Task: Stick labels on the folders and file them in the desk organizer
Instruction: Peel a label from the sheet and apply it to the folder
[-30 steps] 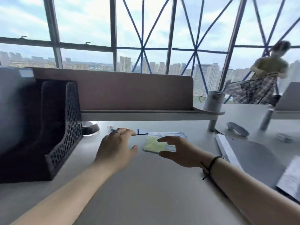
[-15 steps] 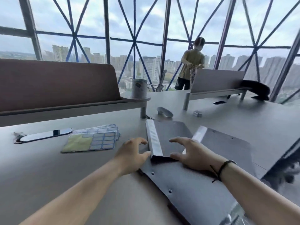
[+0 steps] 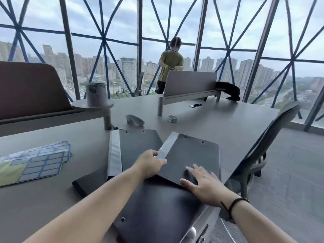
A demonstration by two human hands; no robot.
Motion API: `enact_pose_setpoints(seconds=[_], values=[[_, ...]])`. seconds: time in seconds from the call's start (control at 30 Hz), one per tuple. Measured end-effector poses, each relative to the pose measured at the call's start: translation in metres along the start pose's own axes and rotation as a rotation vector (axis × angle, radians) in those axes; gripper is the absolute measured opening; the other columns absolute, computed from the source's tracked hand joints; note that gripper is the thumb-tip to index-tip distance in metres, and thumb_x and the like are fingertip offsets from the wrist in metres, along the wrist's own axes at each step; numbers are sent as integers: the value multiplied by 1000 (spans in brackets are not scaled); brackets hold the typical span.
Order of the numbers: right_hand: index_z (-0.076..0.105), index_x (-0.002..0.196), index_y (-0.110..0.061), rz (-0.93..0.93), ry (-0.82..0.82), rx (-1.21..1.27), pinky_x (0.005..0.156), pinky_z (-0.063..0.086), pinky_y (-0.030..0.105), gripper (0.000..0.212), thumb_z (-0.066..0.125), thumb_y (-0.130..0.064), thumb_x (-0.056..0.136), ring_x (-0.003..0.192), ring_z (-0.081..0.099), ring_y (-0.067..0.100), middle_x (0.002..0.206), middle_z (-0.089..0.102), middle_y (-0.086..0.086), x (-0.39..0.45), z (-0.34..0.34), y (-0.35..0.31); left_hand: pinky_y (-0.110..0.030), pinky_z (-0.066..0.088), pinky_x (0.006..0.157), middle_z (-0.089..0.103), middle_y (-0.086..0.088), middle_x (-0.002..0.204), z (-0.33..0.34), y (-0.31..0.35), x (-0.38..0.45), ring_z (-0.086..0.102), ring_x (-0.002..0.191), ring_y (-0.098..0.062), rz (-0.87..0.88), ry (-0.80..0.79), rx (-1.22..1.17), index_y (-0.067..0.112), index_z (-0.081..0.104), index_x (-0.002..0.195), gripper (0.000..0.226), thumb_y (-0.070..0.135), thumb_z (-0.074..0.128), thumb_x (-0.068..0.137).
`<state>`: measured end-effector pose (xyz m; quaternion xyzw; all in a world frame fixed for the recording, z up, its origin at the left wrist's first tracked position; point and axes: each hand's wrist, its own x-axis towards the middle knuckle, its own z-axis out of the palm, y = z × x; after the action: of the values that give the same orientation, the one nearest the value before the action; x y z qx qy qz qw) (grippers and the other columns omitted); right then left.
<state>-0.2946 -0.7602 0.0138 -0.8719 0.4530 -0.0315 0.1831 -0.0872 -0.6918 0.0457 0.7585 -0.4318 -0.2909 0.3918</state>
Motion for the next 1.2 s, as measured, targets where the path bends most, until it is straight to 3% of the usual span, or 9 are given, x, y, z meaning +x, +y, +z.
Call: enact_pose_setpoints(seconds=[0.13,0.23,0.33,0.5,0.63,0.73,0.87,1.03,1.2], values=[[11,157,-40,-24,18,-77,123,-7,41,77,25,-76,91,152,-8,7,166,-2,-10,-1,10,8,-27,45,70,67,-2,91,10,6,18,59,76,-16,-100,55,-17,12,66,95,19,28,68,85],[9,156,-42,-31,32,-89,123,-8,40,78,22,-79,89,151,-9,4,165,-2,-15,-1,15,12,-32,49,81,63,-6,108,7,12,32,59,94,-24,-221,73,-181,4,61,113,39,27,72,84],[10,156,-45,-45,38,-24,123,-8,38,76,23,-78,89,150,-9,1,165,-1,-18,-1,11,17,-40,56,85,57,-8,123,4,21,35,63,104,-32,-321,-55,-359,12,56,123,43,28,71,86],[19,153,-48,-66,51,77,123,-8,38,67,24,-74,93,149,-6,-3,164,4,-21,-5,7,21,-59,53,90,68,-27,116,-2,20,31,69,102,-41,-316,-134,-429,-6,62,118,30,11,58,93],[21,150,-53,-79,69,118,123,-6,39,58,26,-71,95,150,-5,-1,163,5,-23,-6,4,11,-54,58,83,69,-30,109,-12,15,7,71,92,-38,-232,-142,-518,-14,63,112,24,-2,55,94],[22,150,-52,-84,75,157,123,-2,41,58,29,-70,95,152,-2,5,164,7,-19,6,-2,-8,-41,61,61,71,-29,104,-39,7,-18,72,77,-34,-189,-117,-548,-15,64,110,23,-6,56,91],[23,152,-48,-168,62,204,123,6,45,63,34,-69,94,152,5,10,165,10,-12,22,3,-50,-29,54,49,73,-20,78,-90,-11,-63,71,61,-26,-126,-37,-519,-8,65,97,13,-10,54,90],[20,153,-47,-347,-24,184,123,4,44,66,37,-70,93,153,2,11,166,8,-11,22,28,-129,-33,59,68,73,-19,111,-153,-52,-150,72,95,-34,-12,25,-495,8,62,122,38,-11,52,91],[13,154,-46,-523,-115,90,122,-7,44,70,34,-72,92,153,-5,14,167,1,-7,1,55,-222,-44,60,79,72,-18,114,-195,-93,-246,68,103,-44,-44,161,-453,31,51,133,56,-6,58,91]])
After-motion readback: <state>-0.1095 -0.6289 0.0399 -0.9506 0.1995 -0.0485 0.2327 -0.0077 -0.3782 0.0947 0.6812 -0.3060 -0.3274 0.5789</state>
